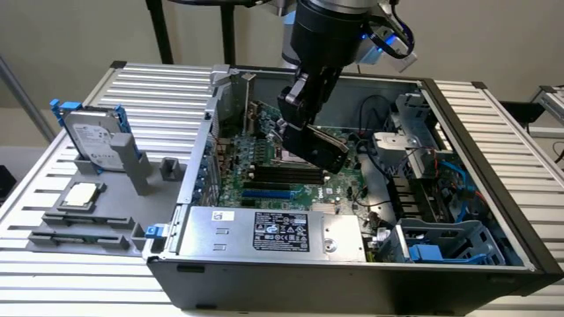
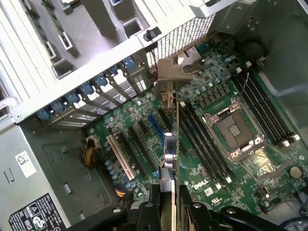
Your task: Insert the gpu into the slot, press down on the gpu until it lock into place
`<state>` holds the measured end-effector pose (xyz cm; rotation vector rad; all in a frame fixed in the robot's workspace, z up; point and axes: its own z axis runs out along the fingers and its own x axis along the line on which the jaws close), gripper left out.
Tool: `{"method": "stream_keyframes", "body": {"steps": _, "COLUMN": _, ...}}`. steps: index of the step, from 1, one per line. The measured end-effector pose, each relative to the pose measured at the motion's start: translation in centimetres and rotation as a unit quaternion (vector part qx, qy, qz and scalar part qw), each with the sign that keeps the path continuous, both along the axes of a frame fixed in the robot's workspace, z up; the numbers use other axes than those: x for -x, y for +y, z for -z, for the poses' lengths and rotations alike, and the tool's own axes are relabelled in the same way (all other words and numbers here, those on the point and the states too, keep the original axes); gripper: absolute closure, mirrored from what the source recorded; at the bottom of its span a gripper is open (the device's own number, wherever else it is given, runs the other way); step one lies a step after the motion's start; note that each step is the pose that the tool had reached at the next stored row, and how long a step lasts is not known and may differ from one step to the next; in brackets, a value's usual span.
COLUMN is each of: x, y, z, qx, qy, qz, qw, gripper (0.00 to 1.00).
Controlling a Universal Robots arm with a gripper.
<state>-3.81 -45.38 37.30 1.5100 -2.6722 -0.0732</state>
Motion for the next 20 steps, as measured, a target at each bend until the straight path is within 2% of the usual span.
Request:
{"method": "stream_keyframes", "body": {"steps": 5, "x": 0.0, "y": 0.0, "z": 0.61, "qx": 0.0, "qy": -0.0001, "qz": -0.045, "qw": 0.999, "gripper": 0.74}}
{"method": "stream_keyframes", "body": {"steps": 10, "x": 0.0, "y": 0.0, "z": 1.26, "qx": -0.0001, "qy": -0.0012, "qz": -0.091, "qw": 0.9959, "gripper": 0.74}}
{"method": "stream_keyframes", "body": {"steps": 14, "x": 0.0, "y": 0.0, "z": 1.71, "qx": -0.0014, "qy": -0.0021, "qz": -0.127, "qw": 0.9919, "gripper": 0.74}}
{"method": "stream_keyframes", "body": {"steps": 17, "x": 0.0, "y": 0.0, "z": 2.03, "qx": -0.0032, "qy": -0.0029, "qz": -0.153, "qw": 0.9882, "gripper": 0.74}}
{"method": "stream_keyframes", "body": {"steps": 20, "x": 0.0, "y": 0.0, "z": 2.29, "qx": -0.0073, "qy": -0.0041, "qz": -0.178, "qw": 0.9839, "gripper": 0.74}}
